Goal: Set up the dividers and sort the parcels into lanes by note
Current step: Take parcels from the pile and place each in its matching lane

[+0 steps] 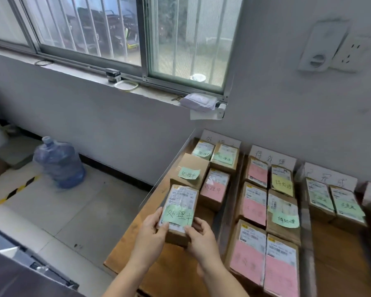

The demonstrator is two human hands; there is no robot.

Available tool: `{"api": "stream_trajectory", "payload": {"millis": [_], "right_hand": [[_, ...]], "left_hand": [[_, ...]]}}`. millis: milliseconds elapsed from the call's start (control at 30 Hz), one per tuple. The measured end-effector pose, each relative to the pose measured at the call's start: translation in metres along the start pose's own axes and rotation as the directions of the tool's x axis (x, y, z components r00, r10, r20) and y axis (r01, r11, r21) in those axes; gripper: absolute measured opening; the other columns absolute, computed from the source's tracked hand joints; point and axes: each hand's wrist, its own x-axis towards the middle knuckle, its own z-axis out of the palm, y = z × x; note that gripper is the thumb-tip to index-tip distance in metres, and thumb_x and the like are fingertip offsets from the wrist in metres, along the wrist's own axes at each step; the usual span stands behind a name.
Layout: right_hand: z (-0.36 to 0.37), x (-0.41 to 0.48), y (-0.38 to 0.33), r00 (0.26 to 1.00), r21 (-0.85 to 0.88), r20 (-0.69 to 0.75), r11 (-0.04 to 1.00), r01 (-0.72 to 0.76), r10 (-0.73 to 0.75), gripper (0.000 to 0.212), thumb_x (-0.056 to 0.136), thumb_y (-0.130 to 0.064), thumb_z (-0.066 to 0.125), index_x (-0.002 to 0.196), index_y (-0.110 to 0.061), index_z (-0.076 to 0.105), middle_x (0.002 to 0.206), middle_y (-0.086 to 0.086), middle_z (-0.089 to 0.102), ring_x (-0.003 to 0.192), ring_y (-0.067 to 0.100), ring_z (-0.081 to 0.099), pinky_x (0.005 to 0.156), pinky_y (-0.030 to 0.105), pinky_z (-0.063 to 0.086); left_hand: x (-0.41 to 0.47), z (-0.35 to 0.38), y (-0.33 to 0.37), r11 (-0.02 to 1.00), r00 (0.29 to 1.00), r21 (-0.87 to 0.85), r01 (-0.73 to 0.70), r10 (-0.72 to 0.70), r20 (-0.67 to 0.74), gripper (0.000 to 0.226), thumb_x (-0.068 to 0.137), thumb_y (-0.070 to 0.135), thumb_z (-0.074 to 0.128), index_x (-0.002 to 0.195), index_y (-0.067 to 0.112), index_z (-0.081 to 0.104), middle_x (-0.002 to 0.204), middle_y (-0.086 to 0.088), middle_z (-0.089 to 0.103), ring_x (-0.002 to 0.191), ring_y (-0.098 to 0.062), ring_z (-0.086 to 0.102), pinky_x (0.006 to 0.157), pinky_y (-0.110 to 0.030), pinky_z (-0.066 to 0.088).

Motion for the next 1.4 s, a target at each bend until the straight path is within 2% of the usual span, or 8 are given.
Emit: {"api": "stream_trajectory", "payload": {"millis": [133,300,400,633,767,1033,1267,1400], "right_hand": [[0.022,0.019,0.014,0.998,-0.034,-0.055,0.999,-0.032,0.030,0.039,0.094,-0.016,0.059,0.132,-0.022,0.053,0.115,-0.006,0.065,0.109,0.016,0.062,0.097,0.047,0.053],[0.036,0.031,0.016,0.996,-0.124,-0.079,0.991,-0.046,0.036,0.053,0.099,-0.016,0.052,0.148,-0.030,0.037,0.141,-0.002,0.055,0.128,0.018,0.051,0.107,0.042,0.044],[0.039,0.036,0.017,0.999,-0.249,-0.045,0.968,0.014,-0.026,0.057,0.101,-0.012,0.046,0.152,-0.031,0.028,0.148,-0.006,0.046,0.135,0.015,0.044,0.108,0.032,0.040],[0.028,0.037,0.032,0.958,-0.707,0.101,0.657,0.260,-0.270,0.068,0.099,-0.031,0.051,0.155,-0.038,0.012,0.152,-0.013,0.037,0.130,0.002,0.042,0.103,0.016,0.038],[0.020,0.042,0.036,0.931,-0.797,0.206,0.501,0.337,-0.300,0.067,0.093,-0.042,0.060,0.152,-0.034,0.030,0.153,-0.011,0.038,0.136,0.008,0.042,0.110,0.024,0.038],[0.023,0.045,0.031,0.926,-0.832,0.197,0.445,0.331,-0.321,0.061,0.096,-0.033,0.058,0.151,-0.028,0.033,0.149,-0.012,0.043,0.134,0.006,0.042,0.110,0.022,0.037],[0.001,0.035,0.000,0.888,-0.876,0.229,0.312,0.366,-0.398,0.054,0.096,-0.035,0.056,0.147,-0.026,0.039,0.142,-0.008,0.048,0.131,0.011,0.043,0.108,0.023,0.037],[-0.033,0.021,-0.029,0.855,-0.910,0.194,0.236,0.340,-0.482,0.052,0.097,-0.036,0.055,0.145,-0.023,0.042,0.141,-0.006,0.048,0.132,0.014,0.043,0.109,0.024,0.035]], "left_hand": [[0.021,-0.001,-0.017,0.957,0.991,0.258,-0.130,0.130,0.015,0.044,0.099,0.015,0.052,0.142,0.016,0.047,0.139,0.001,0.053,0.120,-0.009,0.046,0.099,-0.029,0.048],[0.040,-0.001,-0.035,0.868,0.960,0.456,-0.197,0.076,0.269,0.069,0.098,0.022,0.053,0.156,0.020,0.015,0.159,0.002,0.020,0.144,-0.015,0.024,0.115,-0.030,0.032],[0.050,-0.003,-0.039,0.791,0.936,0.556,-0.255,0.059,0.346,0.070,0.097,0.017,0.054,0.155,0.024,0.016,0.162,0.000,0.010,0.147,-0.018,0.019,0.116,-0.030,0.030],[0.055,-0.007,-0.038,0.706,0.952,0.660,-0.258,0.068,0.299,0.064,0.097,0.023,0.055,0.152,0.021,0.023,0.156,0.003,0.025,0.137,-0.016,0.036,0.104,-0.027,0.044],[0.057,-0.007,-0.039,0.678,0.955,0.690,-0.252,0.057,0.292,0.062,0.097,0.023,0.053,0.152,0.018,0.025,0.152,0.003,0.029,0.135,-0.016,0.038,0.103,-0.030,0.046],[0.060,-0.006,-0.035,0.596,0.948,0.747,-0.295,0.081,0.309,0.055,0.098,0.022,0.051,0.148,0.016,0.029,0.148,0.002,0.032,0.131,-0.016,0.038,0.097,-0.031,0.050],[0.060,0.005,0.005,0.324,0.892,0.832,-0.451,0.178,0.415,0.049,0.079,0.032,0.077,0.123,0.016,0.063,0.125,-0.008,0.062,0.116,-0.024,0.055,0.079,-0.032,0.054],[0.066,0.026,0.043,0.271,0.804,0.770,-0.577,0.350,0.480,0.046,0.089,0.021,0.065,0.133,0.016,0.054,0.135,-0.006,0.056,0.128,-0.025,0.047,0.102,-0.036,0.044]]}}
